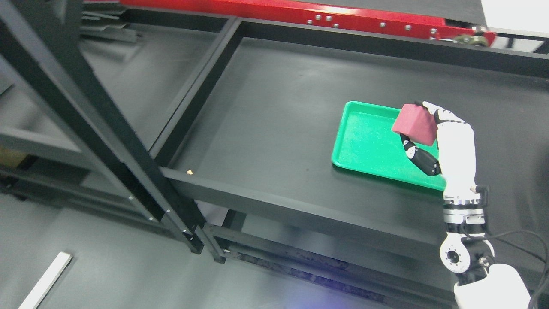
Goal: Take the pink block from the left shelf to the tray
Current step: 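Carry the pink block in the right hand toward the blue tray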
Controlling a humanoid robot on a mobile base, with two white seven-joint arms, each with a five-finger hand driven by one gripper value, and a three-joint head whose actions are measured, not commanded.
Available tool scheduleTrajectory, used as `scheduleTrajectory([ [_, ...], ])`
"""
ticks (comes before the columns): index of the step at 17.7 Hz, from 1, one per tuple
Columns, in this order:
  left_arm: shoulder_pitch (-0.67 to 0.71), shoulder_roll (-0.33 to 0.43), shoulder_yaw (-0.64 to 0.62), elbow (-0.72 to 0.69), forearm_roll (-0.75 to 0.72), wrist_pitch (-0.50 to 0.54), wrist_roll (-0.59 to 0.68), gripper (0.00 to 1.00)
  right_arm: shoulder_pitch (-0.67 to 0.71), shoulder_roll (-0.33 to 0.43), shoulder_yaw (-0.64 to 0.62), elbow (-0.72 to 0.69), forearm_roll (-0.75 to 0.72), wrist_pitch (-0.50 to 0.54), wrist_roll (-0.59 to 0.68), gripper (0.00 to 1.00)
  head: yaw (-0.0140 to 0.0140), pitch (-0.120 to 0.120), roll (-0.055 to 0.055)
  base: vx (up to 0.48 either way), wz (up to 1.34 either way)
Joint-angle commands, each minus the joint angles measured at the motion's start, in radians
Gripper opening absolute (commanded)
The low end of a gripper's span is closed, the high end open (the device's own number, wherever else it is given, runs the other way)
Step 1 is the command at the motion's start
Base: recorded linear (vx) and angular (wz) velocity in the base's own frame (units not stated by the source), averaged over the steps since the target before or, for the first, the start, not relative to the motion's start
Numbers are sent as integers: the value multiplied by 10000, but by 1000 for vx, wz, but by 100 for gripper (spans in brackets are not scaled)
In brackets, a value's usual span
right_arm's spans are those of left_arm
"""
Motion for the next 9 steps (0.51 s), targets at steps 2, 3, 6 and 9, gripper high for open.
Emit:
scheduleTrajectory([
  [2,0,175,0,-175,0,-7,4,100,-73,-160,-76,-437,-72,-107,-295,5,0,0,0,-62,438],
  [3,0,175,0,-175,0,-7,4,100,-73,-176,-76,-452,-179,-183,-372,5,0,0,0,-60,459],
  [6,0,175,0,-175,0,-7,4,100,-12,-237,-107,-452,-472,-368,-388,5,0,0,0,-69,565],
  [9,0,175,0,-175,0,-7,4,100,111,-237,-122,-436,-487,-368,-388,5,0,0,0,-79,588],
])
